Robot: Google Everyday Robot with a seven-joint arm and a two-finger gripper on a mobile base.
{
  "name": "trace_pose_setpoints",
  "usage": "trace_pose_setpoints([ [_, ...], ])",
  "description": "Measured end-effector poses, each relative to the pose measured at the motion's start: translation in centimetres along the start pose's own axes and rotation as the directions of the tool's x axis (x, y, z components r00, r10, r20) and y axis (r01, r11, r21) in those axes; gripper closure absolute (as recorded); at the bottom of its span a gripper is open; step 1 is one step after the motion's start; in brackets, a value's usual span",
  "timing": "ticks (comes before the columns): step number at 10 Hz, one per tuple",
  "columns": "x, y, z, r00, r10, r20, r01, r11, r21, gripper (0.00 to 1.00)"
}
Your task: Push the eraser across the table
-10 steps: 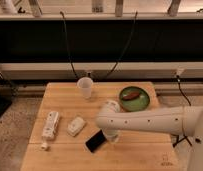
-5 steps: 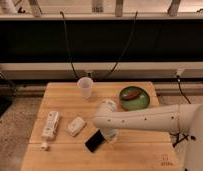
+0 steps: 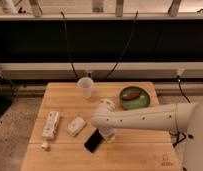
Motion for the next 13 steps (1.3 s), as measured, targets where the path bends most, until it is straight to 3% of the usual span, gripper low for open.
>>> trace_pose_setpoints([
  [3, -2.4, -2.4, -0.6, 0.999, -0.039, -0.011, 0.039, 0.999, 0.009, 0.96],
  [7, -2.2, -2.9, -0.8, 0.997, -0.073, -0.028, 0.073, 0.997, 0.017, 0.96],
  [10, -4.2, -4.4, -1.2, 0.99, -0.131, -0.052, 0.132, 0.991, 0.022, 0.96],
  [13, -4.4, -4.7, -1.4, 0.984, -0.166, -0.071, 0.168, 0.985, 0.025, 0.96],
])
